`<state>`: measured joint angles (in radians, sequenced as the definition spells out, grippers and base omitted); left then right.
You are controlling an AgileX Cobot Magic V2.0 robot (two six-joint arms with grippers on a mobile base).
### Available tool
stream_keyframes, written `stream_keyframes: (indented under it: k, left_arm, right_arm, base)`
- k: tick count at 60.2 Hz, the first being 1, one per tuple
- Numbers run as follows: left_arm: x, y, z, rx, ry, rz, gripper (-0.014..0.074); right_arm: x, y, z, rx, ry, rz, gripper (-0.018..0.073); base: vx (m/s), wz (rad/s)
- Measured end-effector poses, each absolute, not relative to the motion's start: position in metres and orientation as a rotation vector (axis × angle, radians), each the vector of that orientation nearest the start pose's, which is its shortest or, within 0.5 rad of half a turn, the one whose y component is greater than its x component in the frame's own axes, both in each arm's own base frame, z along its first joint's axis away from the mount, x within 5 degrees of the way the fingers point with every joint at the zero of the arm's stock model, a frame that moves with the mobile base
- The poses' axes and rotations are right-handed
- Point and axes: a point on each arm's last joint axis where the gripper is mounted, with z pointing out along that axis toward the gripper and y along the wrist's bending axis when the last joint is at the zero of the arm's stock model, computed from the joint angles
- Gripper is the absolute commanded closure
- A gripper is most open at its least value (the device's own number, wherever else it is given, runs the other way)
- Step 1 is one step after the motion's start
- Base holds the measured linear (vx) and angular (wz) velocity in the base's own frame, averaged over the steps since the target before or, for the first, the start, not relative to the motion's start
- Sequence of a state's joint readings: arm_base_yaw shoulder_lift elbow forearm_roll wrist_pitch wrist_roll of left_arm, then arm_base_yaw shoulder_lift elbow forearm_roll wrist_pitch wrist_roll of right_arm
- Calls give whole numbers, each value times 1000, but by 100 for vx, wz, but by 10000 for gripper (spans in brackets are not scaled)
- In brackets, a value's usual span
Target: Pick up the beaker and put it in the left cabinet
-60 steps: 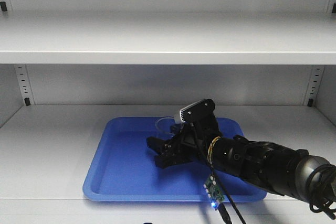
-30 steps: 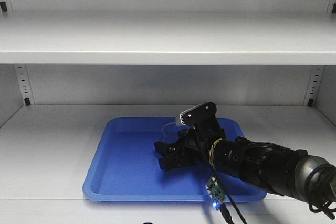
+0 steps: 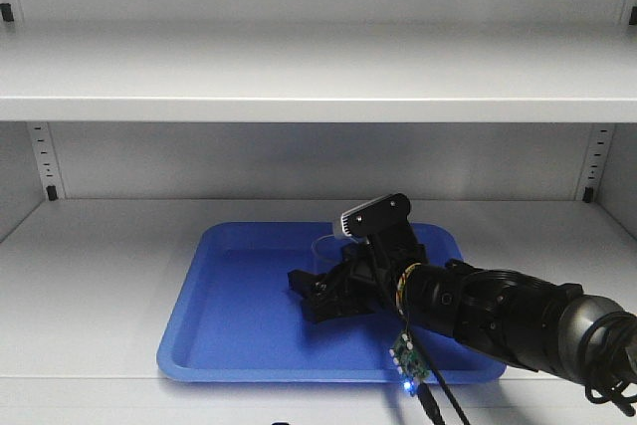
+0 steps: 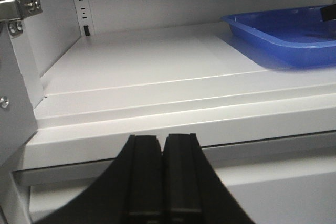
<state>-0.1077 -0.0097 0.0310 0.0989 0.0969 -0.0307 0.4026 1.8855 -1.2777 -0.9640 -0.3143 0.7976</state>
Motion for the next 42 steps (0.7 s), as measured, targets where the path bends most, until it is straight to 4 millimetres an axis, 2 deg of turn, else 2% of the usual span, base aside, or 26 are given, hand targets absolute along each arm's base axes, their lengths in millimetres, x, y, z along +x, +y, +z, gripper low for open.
stream_keyframes:
  k: [13, 31, 36, 42]
  left_arm:
    - [57, -5, 194, 133, 1596, -23, 604]
    - [57, -5, 194, 133, 1596, -23, 604]
    - [57, -5, 194, 133, 1596, -23, 604]
    - [57, -5, 194, 133, 1596, -23, 604]
  right_arm:
    - [390, 190, 254, -674, 1781, 409, -118]
    - [372, 183, 304, -679, 1650, 380, -48]
    - [368, 180, 315, -673, 1625, 376, 36]
    - [364, 177, 325, -659, 1619, 354, 273]
  base:
    - [0, 0]
    - [0, 0]
    - [0, 0]
    - [0, 0]
